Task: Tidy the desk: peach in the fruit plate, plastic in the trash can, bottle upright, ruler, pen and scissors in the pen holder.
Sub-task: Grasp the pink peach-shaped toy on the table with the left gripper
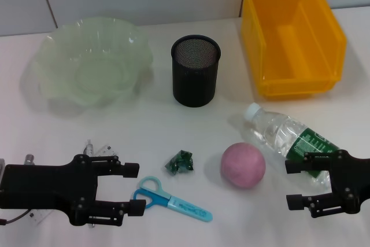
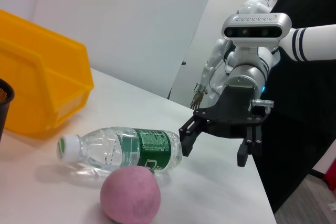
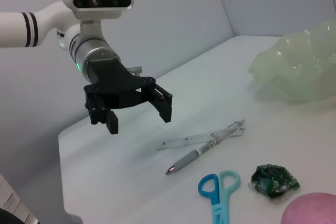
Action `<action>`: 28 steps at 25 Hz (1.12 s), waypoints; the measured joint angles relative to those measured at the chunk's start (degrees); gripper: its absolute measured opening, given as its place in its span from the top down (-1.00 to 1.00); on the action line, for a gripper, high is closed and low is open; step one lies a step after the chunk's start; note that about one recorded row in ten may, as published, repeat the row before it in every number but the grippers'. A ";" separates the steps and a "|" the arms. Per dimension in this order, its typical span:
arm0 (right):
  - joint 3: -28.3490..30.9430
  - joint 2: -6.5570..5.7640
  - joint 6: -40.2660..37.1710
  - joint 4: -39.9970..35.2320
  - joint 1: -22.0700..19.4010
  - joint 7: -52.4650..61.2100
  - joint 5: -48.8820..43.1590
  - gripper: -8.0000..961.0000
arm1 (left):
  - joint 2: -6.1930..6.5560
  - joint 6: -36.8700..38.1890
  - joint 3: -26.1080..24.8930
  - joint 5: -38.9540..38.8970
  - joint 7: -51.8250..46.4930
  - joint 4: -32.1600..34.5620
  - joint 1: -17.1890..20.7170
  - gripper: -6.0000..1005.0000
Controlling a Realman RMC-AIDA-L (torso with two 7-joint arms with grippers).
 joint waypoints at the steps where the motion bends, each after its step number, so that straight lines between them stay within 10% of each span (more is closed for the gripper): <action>1: 0.00 0.00 0.00 0.00 0.01 0.00 0.00 -0.71 | -0.01 -0.02 0.00 0.00 0.00 0.00 0.00 -0.56; 20: -0.26 0.08 0.08 0.27 0.02 0.00 0.01 -0.70 | -0.37 0.06 0.00 -0.20 0.01 0.09 -0.83 -0.54; 28: -0.19 0.08 0.23 0.67 -0.25 -0.05 0.01 -0.69 | -2.99 -2.65 -1.32 -0.25 1.02 0.87 -4.57 -0.53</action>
